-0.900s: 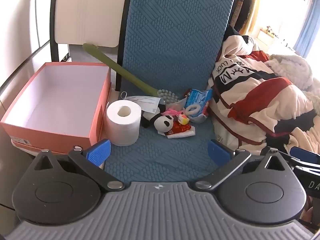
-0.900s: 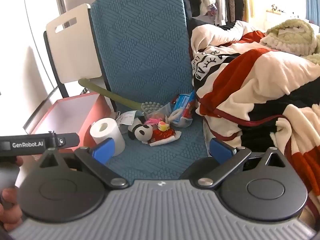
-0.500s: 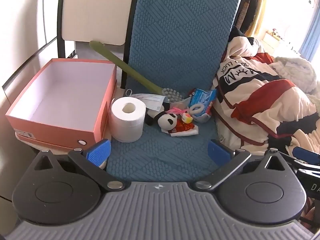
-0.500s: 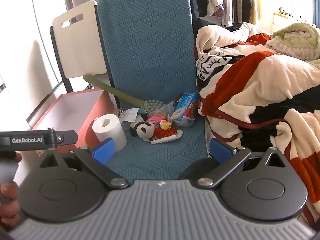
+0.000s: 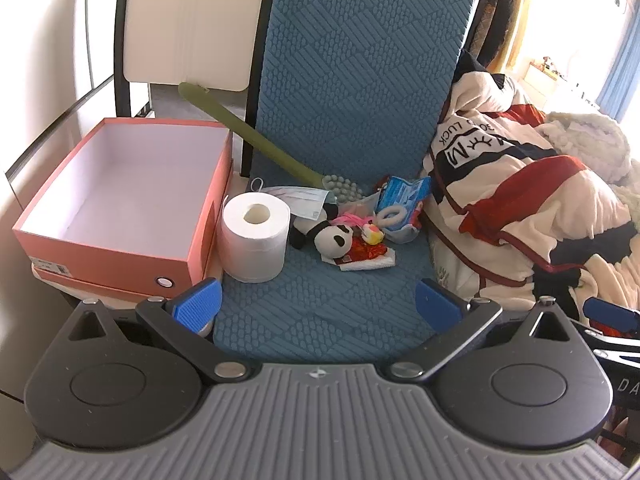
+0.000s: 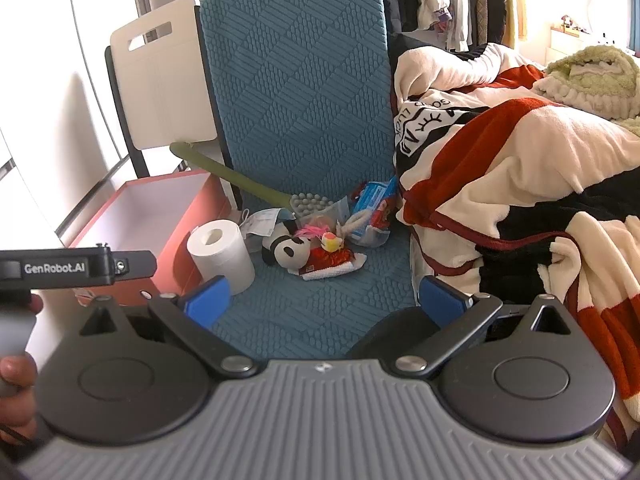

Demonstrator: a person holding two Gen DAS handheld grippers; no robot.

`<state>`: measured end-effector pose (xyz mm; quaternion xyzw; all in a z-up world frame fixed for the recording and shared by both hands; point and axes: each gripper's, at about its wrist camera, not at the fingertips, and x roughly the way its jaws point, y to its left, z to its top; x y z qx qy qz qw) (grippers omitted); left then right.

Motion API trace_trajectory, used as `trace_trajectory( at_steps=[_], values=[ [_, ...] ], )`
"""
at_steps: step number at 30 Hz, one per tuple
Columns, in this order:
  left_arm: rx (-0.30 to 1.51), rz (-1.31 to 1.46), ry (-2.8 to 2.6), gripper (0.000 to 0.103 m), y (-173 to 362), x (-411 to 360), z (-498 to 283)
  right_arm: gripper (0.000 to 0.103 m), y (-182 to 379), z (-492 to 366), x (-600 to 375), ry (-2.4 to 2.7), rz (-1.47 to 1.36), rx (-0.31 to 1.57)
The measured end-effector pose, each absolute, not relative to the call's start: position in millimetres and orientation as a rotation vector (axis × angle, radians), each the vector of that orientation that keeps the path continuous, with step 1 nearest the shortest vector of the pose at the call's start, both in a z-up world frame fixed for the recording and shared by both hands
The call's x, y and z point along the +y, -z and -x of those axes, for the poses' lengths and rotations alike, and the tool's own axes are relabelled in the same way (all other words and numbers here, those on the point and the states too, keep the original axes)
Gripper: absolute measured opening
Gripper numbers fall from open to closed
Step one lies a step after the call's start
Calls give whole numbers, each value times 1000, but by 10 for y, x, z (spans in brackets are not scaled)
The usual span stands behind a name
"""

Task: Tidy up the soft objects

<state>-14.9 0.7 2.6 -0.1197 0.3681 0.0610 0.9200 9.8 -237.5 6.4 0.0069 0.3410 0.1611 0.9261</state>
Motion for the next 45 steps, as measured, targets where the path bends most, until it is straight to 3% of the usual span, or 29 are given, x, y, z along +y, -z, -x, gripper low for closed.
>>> trace_trajectory(
  at_steps=[45],
  values=[
    [783, 273, -119, 103, 133, -2, 206, 103, 41, -59, -2326, -333, 8, 724]
  ],
)
